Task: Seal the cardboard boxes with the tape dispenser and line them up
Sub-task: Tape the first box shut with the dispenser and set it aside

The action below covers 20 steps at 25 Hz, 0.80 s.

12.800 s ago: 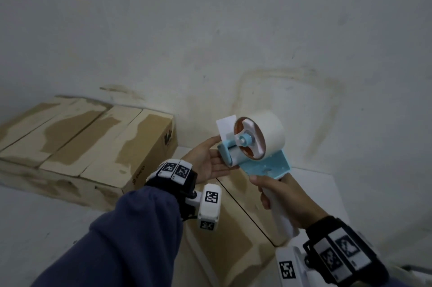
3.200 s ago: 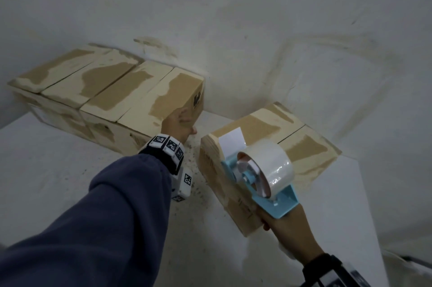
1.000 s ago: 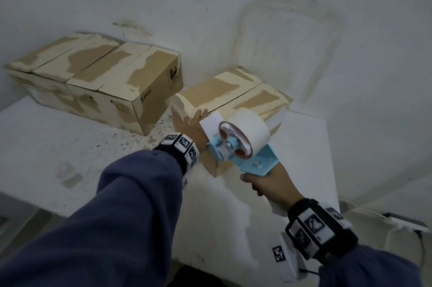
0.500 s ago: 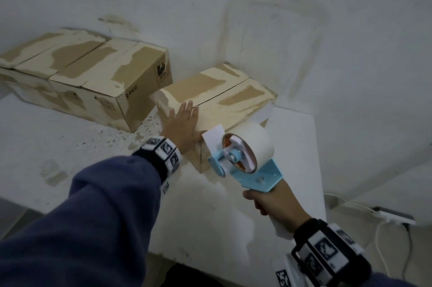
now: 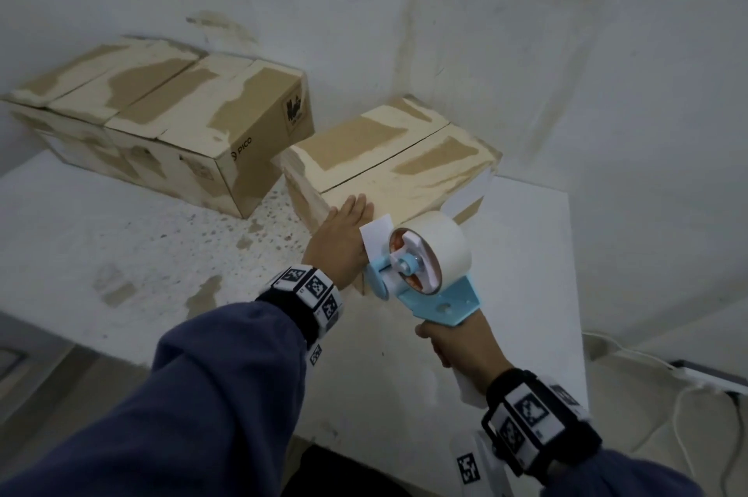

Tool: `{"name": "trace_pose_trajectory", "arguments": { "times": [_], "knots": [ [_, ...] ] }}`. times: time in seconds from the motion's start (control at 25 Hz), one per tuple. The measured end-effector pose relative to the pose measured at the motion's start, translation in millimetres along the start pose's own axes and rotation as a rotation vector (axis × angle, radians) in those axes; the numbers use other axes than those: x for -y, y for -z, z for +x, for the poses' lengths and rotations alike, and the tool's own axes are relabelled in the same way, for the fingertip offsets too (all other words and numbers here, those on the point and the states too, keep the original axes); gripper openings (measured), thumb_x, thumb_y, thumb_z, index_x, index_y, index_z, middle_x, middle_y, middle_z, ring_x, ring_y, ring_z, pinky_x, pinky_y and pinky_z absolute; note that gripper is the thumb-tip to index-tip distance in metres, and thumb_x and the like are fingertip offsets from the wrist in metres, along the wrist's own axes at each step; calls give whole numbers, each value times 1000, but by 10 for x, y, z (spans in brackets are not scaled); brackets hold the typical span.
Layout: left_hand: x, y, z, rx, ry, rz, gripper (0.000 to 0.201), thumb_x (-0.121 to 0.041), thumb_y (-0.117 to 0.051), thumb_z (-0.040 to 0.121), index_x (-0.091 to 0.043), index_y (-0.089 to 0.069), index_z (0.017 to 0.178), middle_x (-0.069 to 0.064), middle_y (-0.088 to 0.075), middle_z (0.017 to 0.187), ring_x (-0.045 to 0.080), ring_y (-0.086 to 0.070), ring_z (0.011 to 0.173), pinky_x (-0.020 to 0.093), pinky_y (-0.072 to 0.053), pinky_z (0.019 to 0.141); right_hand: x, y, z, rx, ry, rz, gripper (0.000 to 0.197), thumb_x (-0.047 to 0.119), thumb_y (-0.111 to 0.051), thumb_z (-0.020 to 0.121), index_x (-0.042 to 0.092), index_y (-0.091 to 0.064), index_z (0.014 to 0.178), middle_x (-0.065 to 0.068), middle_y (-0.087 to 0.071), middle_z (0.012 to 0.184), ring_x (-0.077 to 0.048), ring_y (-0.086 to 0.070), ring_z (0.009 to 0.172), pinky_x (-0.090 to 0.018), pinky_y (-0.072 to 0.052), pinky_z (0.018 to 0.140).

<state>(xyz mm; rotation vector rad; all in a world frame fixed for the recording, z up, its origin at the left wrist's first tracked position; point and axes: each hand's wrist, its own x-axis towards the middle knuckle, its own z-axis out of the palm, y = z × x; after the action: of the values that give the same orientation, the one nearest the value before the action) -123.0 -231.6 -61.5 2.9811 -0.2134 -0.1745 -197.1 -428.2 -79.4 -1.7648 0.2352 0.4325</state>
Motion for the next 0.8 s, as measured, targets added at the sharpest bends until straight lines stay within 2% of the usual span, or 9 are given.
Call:
{"name": "trace_pose_trajectory", "arguments": {
  "times": [0.12, 0.28, 0.44, 0.6, 0.72, 0.8],
  "knots": [
    [27, -1, 30, 11, 3, 20, 59, -22, -32, 101, -7, -5, 150, 9, -2, 160, 22, -2, 148, 37, -8, 119, -40, -27, 88, 0, -19, 13, 18, -5, -63, 70, 11, -53, 70, -3, -47, 50, -14, -37, 43, -22, -32, 41],
    [27, -20, 49, -3, 4, 24, 59, -22, -34, 100, -6, -7, 150, 10, -5, 160, 22, -4, 148, 37, -9, 119, -115, 3, 205, 37, -3, -24, 23, -6, -63, 70, 10, -49, 63, 0, -46, 43, -15, -37, 38, -22, -31, 41],
    [4, -30, 16, -40, 6, -21, 64, -30, -37, 98, -6, -8, 150, 9, -6, 160, 21, -5, 148, 36, -7, 119, -190, 111, 188, 79, -10, 10, 30, -9, -62, 72, 11, -46, 57, 2, -45, 38, -13, -37, 35, -22, -31, 41],
    [58, -25, -18, -40, -43, 19, 76, -38, -47, 94, -5, -7, 150, 10, -5, 160, 22, -5, 148, 35, -6, 119, -119, 375, 185, -27, 21, 114, 35, -13, -59, 73, 11, -42, 55, -3, -42, 42, -15, -36, 38, -24, -29, 41],
    [161, 16, -27, -24, -65, 40, 83, -36, -58, 89, -7, -10, 150, 10, -9, 159, 23, -10, 147, 35, -12, 120, 106, 515, 196, -80, 114, 180, 36, -15, -57, 75, 10, -40, 56, -1, -41, 40, -12, -36, 35, -22, -29, 38],
    [263, 71, -23, -45, -55, 41, 83, -29, -67, 82, -9, -21, 148, 13, -22, 154, 27, -24, 141, 34, -24, 115, 291, 541, 212, -97, 177, 179, 35, -14, -58, 75, 10, -41, 56, 1, -41, 39, -11, -37, 35, -22, -30, 38]
  ]
}}
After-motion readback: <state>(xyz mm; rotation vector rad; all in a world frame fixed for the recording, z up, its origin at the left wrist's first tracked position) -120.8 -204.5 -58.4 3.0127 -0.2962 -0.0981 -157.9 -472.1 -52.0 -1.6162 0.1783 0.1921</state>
